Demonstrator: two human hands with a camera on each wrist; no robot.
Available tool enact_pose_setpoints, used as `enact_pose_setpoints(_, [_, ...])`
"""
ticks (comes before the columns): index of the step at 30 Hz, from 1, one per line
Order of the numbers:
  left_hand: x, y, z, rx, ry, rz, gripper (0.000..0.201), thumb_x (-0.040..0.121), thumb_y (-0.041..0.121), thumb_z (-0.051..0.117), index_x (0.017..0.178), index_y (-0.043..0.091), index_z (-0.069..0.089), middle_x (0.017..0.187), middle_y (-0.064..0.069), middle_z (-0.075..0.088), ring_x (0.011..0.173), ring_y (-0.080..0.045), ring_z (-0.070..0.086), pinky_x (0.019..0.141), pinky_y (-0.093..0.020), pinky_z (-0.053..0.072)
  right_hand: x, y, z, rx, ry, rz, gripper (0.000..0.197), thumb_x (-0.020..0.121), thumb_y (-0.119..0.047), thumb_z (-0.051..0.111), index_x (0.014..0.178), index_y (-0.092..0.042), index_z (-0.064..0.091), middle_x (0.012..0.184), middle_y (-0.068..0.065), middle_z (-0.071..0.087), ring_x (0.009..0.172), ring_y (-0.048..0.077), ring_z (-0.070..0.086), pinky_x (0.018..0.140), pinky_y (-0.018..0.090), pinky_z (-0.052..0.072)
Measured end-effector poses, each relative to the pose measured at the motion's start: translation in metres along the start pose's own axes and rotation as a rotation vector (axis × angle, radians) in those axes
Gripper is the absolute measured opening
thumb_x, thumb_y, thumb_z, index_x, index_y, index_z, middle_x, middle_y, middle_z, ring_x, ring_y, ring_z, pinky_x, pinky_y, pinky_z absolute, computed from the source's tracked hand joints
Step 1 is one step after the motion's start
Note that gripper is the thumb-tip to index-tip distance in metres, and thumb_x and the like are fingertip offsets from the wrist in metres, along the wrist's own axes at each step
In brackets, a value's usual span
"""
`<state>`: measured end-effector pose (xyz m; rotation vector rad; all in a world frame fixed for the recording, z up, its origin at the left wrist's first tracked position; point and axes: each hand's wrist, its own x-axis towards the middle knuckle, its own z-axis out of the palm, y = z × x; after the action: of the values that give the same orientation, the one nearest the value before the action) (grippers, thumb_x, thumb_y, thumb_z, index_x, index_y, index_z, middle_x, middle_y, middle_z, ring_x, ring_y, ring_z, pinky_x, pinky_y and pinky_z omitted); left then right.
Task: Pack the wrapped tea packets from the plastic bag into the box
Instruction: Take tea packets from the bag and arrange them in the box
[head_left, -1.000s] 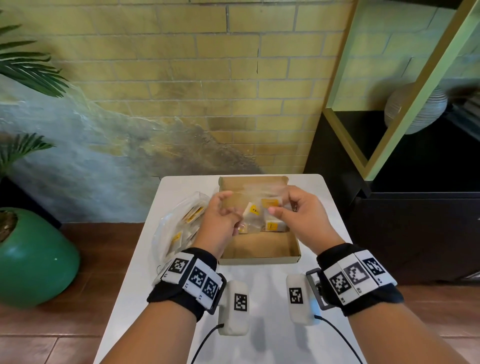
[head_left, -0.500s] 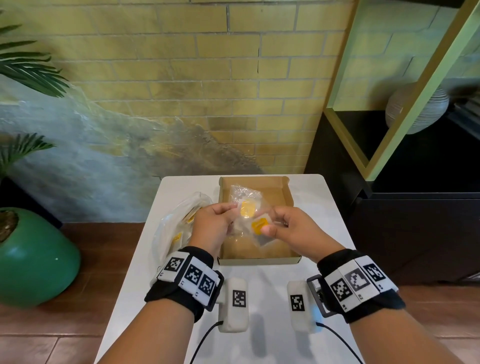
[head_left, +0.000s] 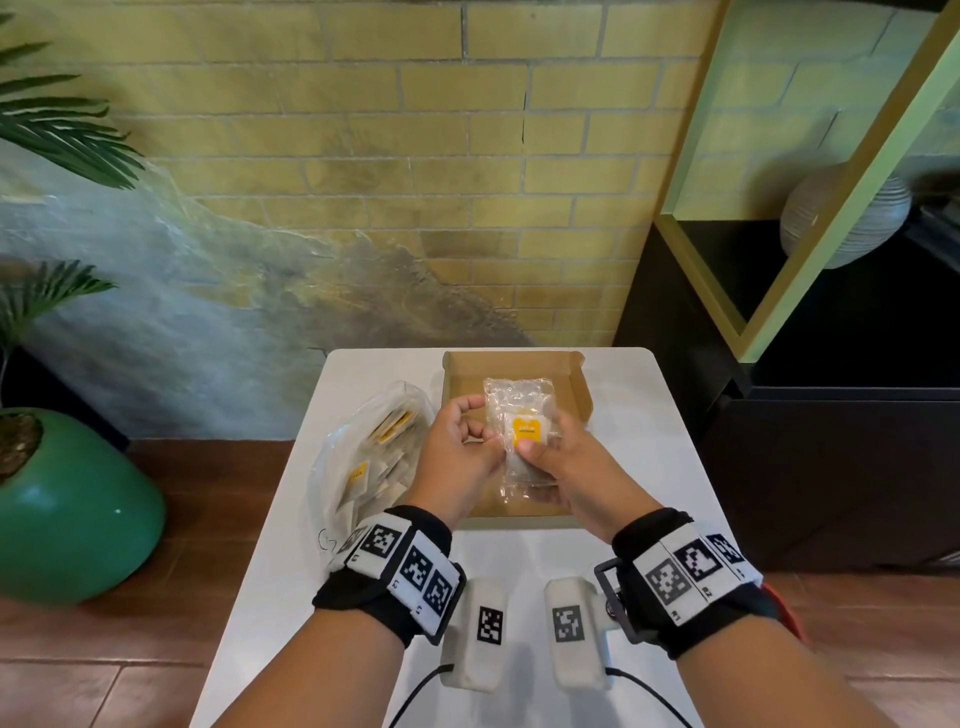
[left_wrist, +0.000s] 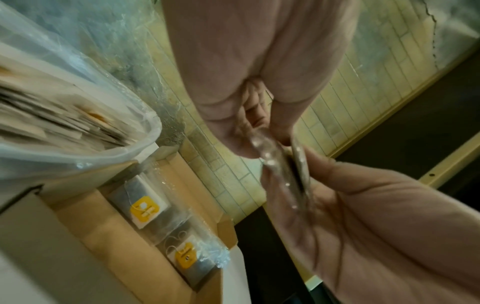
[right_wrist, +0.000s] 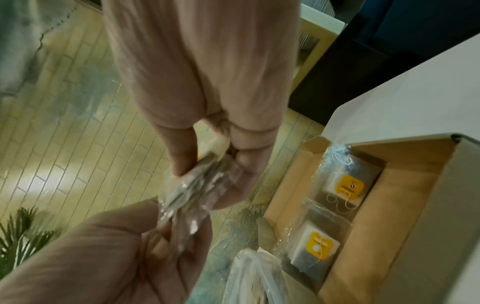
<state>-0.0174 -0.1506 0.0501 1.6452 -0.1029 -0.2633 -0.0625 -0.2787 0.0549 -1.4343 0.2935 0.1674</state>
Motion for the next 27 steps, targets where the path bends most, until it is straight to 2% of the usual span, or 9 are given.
enact_pose_setpoints(4, [0.001, -0.009, -0.008, 0.177, -0.027, 0.013, 0.013, 0.087, 0.018, 0.064, 0.098, 0.022, 0.059, 0.08, 0.003, 0.059, 0.078, -0.015, 0.059, 0.081, -0.035, 0.049, 0.004, 0.002, -0.006, -0.11, 0.075, 0.003, 0.024, 0.092, -0.022, 0.055, 0.115, -0.014, 0.052, 0.102, 0.01, 0.06, 0.088, 0.02, 0.063, 0.07, 0.033, 0.051])
enact_pose_setpoints(7, [0.007, -0.025, -0.024, 0.522, 0.082, -0.052, 0.03, 0.089, 0.038, 0.056, 0.114, 0.019, 0.06, 0.108, 0.004, 0.059, 0.101, -0.016, 0.056, 0.087, -0.03, 0.045, 0.008, 0.002, -0.013, -0.088, 0.164, 0.001, 0.025, 0.093, -0.02, 0.054, 0.117, -0.015, 0.049, 0.116, 0.012, 0.06, 0.1, 0.026, 0.064, 0.068, 0.031, 0.052])
enact_pose_setpoints(10, [0.017, -0.042, -0.042, 0.893, 0.076, -0.228, 0.041, 0.089, 0.033, 0.05, 0.125, 0.014, 0.053, 0.134, -0.01, 0.048, 0.118, -0.03, 0.048, 0.098, -0.041, 0.043, 0.009, 0.003, -0.016, -0.072, 0.189, 0.011, 0.029, 0.093, -0.018, 0.054, 0.12, -0.013, 0.046, 0.12, 0.014, 0.059, 0.104, 0.03, 0.063, 0.066, 0.031, 0.052])
enact_pose_setpoints(12, [0.022, -0.053, -0.051, 1.077, 0.023, -0.36, 0.047, 0.09, 0.033, 0.042, 0.13, 0.011, 0.05, 0.14, -0.011, 0.039, 0.125, -0.033, 0.04, 0.104, -0.043, 0.037, 0.01, 0.004, -0.016, -0.081, 0.185, 0.01, 0.029, 0.093, -0.018, 0.054, 0.121, -0.014, 0.045, 0.12, 0.013, 0.059, 0.104, 0.03, 0.063, 0.067, 0.031, 0.053])
enact_pose_setpoints(16, [0.028, -0.069, -0.063, 1.307, -0.086, -0.413, 0.06, 0.086, 0.048, 0.026, 0.133, 0.018, 0.047, 0.135, -0.004, 0.046, 0.129, -0.027, 0.034, 0.106, -0.044, 0.031, 0.007, 0.005, -0.014, -0.068, 0.179, 0.004, 0.025, 0.093, -0.015, 0.054, 0.117, -0.015, 0.047, 0.119, 0.013, 0.059, 0.105, 0.029, 0.062, 0.076, 0.036, 0.055])
enact_pose_setpoints(19, [0.031, -0.072, -0.071, 1.337, -0.088, -0.42, 0.045, 0.094, 0.038, 0.032, 0.127, 0.016, 0.052, 0.135, -0.003, 0.048, 0.13, -0.022, 0.035, 0.105, -0.038, 0.028, 0.006, 0.006, -0.014, -0.06, 0.178, 0.006, 0.022, 0.093, -0.015, 0.054, 0.114, -0.018, 0.047, 0.119, 0.012, 0.058, 0.104, 0.028, 0.062, 0.077, 0.035, 0.055])
enact_pose_setpoints(23, [0.029, -0.067, -0.075, 1.26, -0.009, -0.455, 0.042, 0.094, 0.033, 0.041, 0.126, 0.01, 0.052, 0.129, -0.008, 0.051, 0.122, -0.026, 0.046, 0.102, -0.035, 0.037, 0.007, 0.009, -0.016, -0.076, 0.187, 0.001, 0.027, 0.093, -0.016, 0.054, 0.118, -0.017, 0.046, 0.121, 0.013, 0.058, 0.102, 0.027, 0.063, 0.077, 0.035, 0.055])
enact_pose_setpoints(25, [0.027, -0.059, -0.072, 1.065, 0.142, -0.459, 0.041, 0.088, 0.028, 0.05, 0.123, 0.006, 0.049, 0.124, -0.012, 0.053, 0.116, -0.031, 0.05, 0.098, -0.038, 0.042, 0.009, 0.012, -0.018, -0.089, 0.214, -0.019, 0.042, 0.092, -0.017, 0.056, 0.13, -0.019, 0.039, 0.128, 0.011, 0.054, 0.102, 0.027, 0.063, 0.078, 0.038, 0.055])
enact_pose_setpoints(27, [0.025, -0.048, -0.068, 0.894, 0.283, -0.363, 0.042, 0.084, 0.024, 0.055, 0.121, 0.006, 0.046, 0.12, -0.013, 0.055, 0.109, -0.033, 0.053, 0.092, -0.037, 0.043, 0.011, 0.016, -0.02, -0.106, 0.225, -0.06, 0.064, 0.088, -0.018, 0.061, 0.141, -0.033, 0.027, 0.139, 0.003, 0.046, 0.109, 0.027, 0.061, 0.084, 0.043, 0.056])
